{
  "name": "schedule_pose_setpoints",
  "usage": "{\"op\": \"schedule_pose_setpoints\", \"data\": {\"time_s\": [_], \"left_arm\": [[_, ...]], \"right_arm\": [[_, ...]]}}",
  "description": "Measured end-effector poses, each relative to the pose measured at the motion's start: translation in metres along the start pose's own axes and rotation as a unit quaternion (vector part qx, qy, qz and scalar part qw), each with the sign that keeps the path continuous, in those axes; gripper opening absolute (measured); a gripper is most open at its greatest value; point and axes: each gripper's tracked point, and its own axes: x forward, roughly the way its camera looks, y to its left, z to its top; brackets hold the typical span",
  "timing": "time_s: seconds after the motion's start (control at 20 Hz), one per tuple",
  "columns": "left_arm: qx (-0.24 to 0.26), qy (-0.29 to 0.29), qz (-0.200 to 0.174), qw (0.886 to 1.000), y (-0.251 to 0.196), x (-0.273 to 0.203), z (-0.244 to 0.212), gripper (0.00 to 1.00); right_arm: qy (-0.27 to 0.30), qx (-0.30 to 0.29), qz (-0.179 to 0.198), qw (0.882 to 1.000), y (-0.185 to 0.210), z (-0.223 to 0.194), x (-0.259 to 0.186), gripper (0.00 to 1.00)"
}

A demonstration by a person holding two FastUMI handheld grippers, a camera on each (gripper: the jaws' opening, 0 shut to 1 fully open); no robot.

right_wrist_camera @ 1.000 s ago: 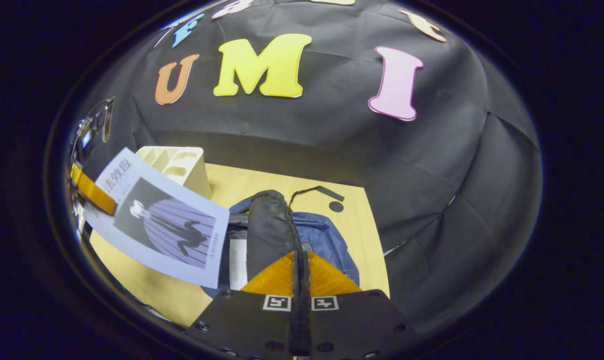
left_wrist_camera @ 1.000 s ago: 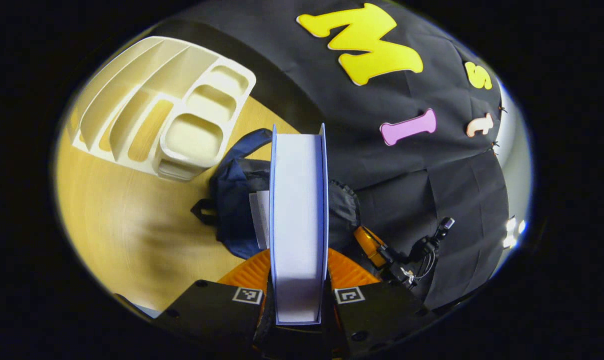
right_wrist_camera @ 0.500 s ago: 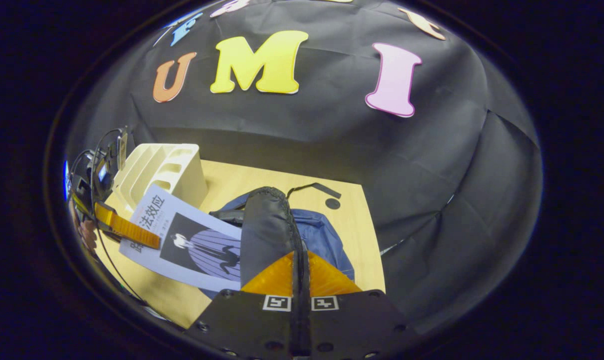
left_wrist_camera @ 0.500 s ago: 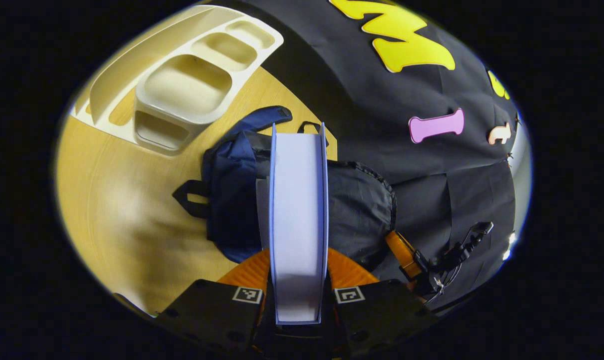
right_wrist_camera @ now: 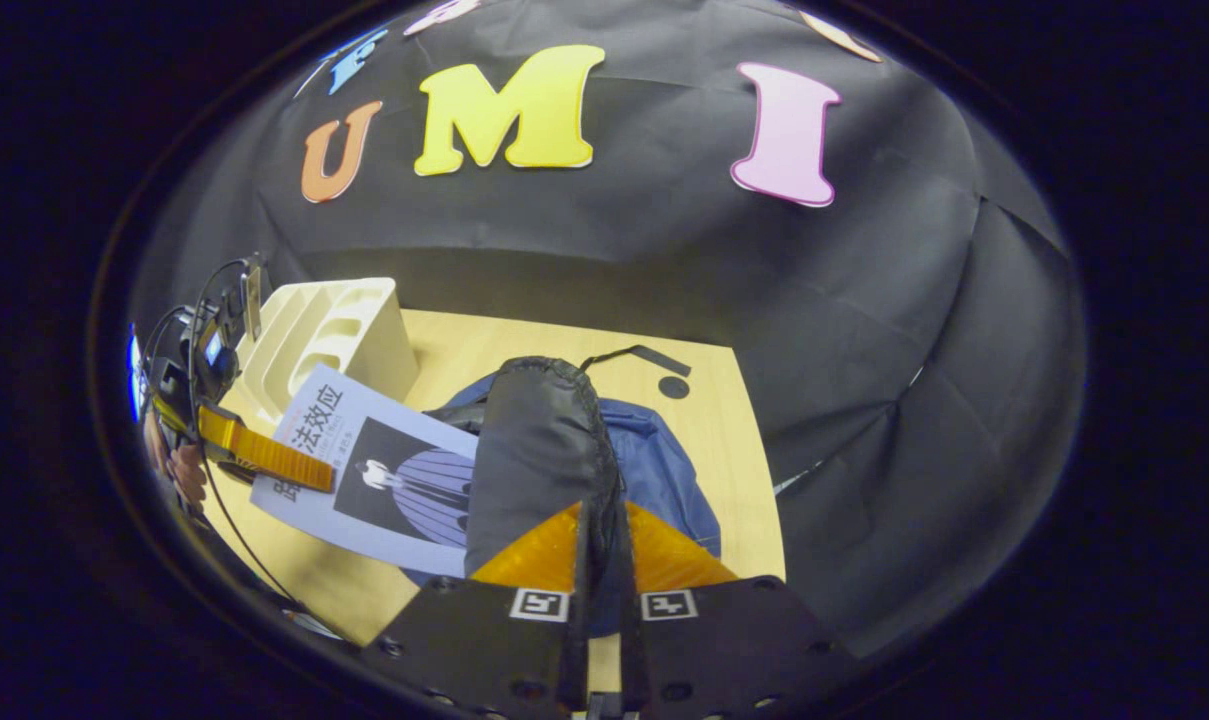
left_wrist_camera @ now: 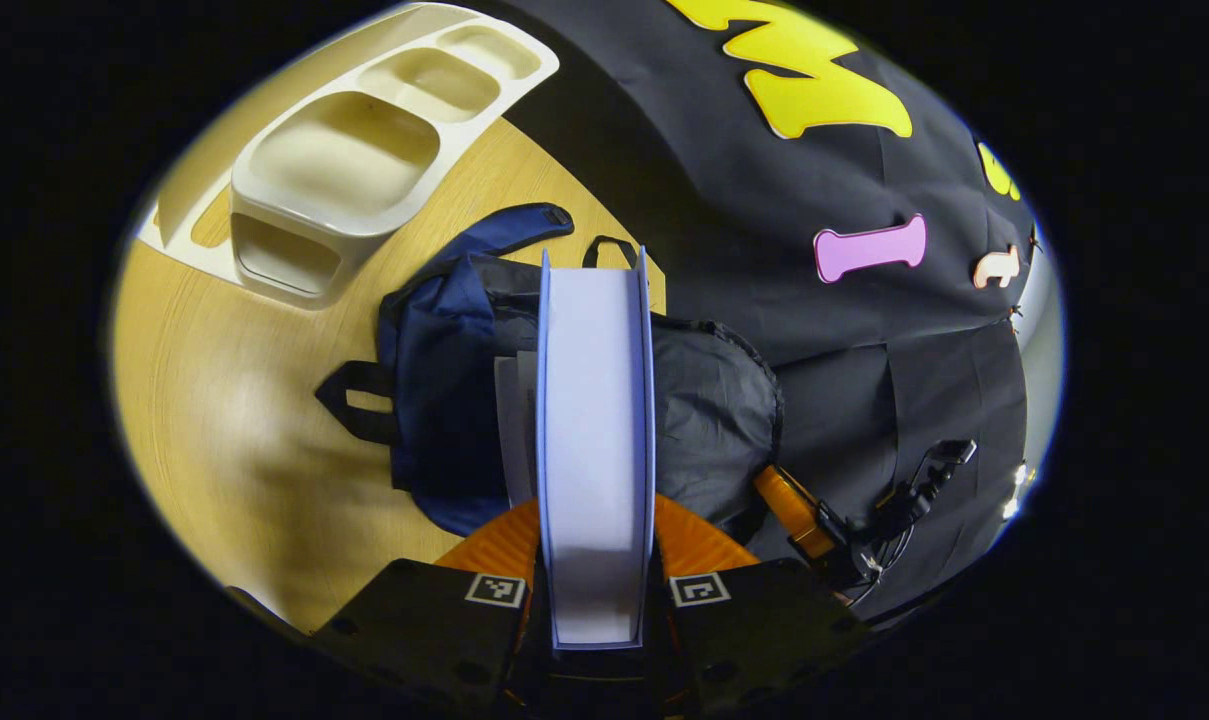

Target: Open the schoolbag, grab two books from the bookshelf and put them into the schoolbag.

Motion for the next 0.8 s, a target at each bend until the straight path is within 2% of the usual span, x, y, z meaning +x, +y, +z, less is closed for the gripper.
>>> {"op": "schedule_pose_setpoints", "data": {"time_s": [0.2,0.45,0.6,0.75,0.8], "left_arm": [[0.004,0.003,-0.008,1.000,-0.004,0.008,0.001,0.38],[-0.009,0.004,-0.022,1.000,-0.012,0.028,0.003,0.38],[-0.018,0.002,-0.033,0.999,-0.017,0.043,0.005,0.38],[-0.027,-0.001,-0.050,0.998,-0.024,0.067,0.009,0.38],[-0.030,-0.001,-0.055,0.998,-0.026,0.074,0.007,0.38]], "right_arm": [[0.010,0.006,0.017,1.000,0.004,-0.005,0.000,0.41],[0.021,0.022,0.045,0.998,0.008,-0.007,0.007,0.42],[0.019,0.018,0.048,0.999,0.003,-0.002,0.009,0.46],[0.012,0.025,0.043,0.999,-0.006,0.004,0.012,0.46],[0.007,0.035,0.040,0.999,-0.010,0.010,0.011,0.30]]}}
